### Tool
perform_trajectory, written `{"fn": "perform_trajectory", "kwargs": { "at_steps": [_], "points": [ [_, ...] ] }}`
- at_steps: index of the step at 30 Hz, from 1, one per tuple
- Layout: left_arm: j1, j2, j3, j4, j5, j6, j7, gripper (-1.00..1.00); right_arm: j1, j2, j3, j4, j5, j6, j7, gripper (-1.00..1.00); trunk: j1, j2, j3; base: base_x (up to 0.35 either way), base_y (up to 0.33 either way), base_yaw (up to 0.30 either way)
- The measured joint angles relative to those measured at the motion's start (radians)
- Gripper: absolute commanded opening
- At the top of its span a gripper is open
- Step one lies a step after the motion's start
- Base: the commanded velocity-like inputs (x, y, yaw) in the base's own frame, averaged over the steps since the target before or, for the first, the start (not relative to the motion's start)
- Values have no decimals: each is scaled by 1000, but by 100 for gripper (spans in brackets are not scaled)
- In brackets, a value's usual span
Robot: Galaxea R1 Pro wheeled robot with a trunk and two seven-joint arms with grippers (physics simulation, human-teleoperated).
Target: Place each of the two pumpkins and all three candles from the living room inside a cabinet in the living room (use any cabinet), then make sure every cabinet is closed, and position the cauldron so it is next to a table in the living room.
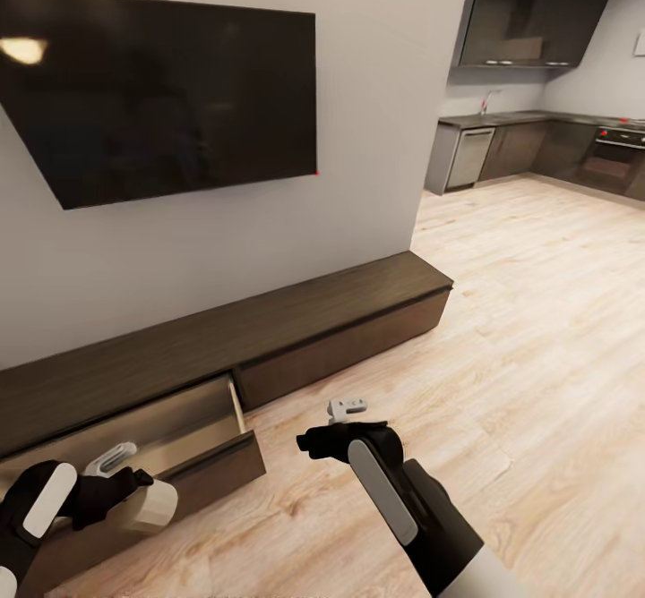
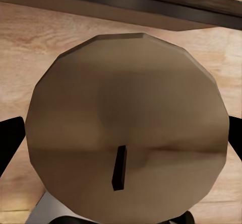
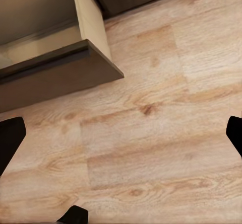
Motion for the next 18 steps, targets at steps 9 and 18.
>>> {"fn": "perform_trajectory", "kwargs": {
  "at_steps": [9, 18],
  "points": [
    [0, -1, 0, 0, -1, -1, 0, -100, 0, 0, 15, 1, 1, -1, 0, 100, 0, 0, -12, 0, 0, 197],
    [0, -1, 0, -9, 1, 3, -1, -100, 0, 0, 15, 2, 1, -1, 0, 100, 0, 0, -23, 0, 0, 196]
  ]
}}
